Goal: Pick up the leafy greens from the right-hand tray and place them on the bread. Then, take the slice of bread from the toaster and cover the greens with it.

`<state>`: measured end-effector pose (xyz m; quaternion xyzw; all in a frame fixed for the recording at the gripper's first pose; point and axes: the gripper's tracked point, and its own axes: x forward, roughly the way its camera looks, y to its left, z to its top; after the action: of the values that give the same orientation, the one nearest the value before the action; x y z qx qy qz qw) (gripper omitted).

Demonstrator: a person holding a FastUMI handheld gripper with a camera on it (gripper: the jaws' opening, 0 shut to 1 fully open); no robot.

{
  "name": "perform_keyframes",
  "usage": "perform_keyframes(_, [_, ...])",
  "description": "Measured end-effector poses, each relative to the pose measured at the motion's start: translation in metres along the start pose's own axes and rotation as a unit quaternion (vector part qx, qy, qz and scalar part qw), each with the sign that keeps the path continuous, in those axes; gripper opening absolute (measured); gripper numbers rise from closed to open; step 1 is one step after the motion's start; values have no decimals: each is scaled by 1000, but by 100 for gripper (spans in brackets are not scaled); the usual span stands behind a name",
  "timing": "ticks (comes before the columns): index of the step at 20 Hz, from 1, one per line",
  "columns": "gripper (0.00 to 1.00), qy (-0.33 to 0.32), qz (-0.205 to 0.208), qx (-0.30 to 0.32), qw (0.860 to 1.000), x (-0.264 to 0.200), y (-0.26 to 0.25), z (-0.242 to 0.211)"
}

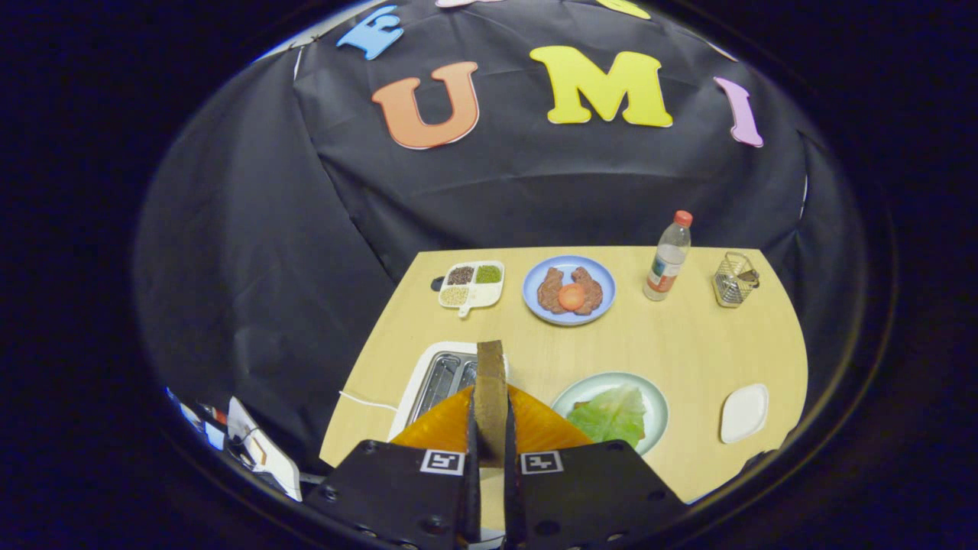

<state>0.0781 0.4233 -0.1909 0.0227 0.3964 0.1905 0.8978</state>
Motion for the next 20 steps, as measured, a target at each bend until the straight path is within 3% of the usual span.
perform_keyframes(5, [12, 0, -3, 18, 1000, -8, -57, 1])
perform_keyframes(10, [12, 25, -25, 48, 998, 13, -101, -19])
perform_keyframes(15, [12, 59, -10, 91, 994, 52, -108, -50])
perform_keyframes(20, [12, 68, -23, 97, 993, 88, -119, -73])
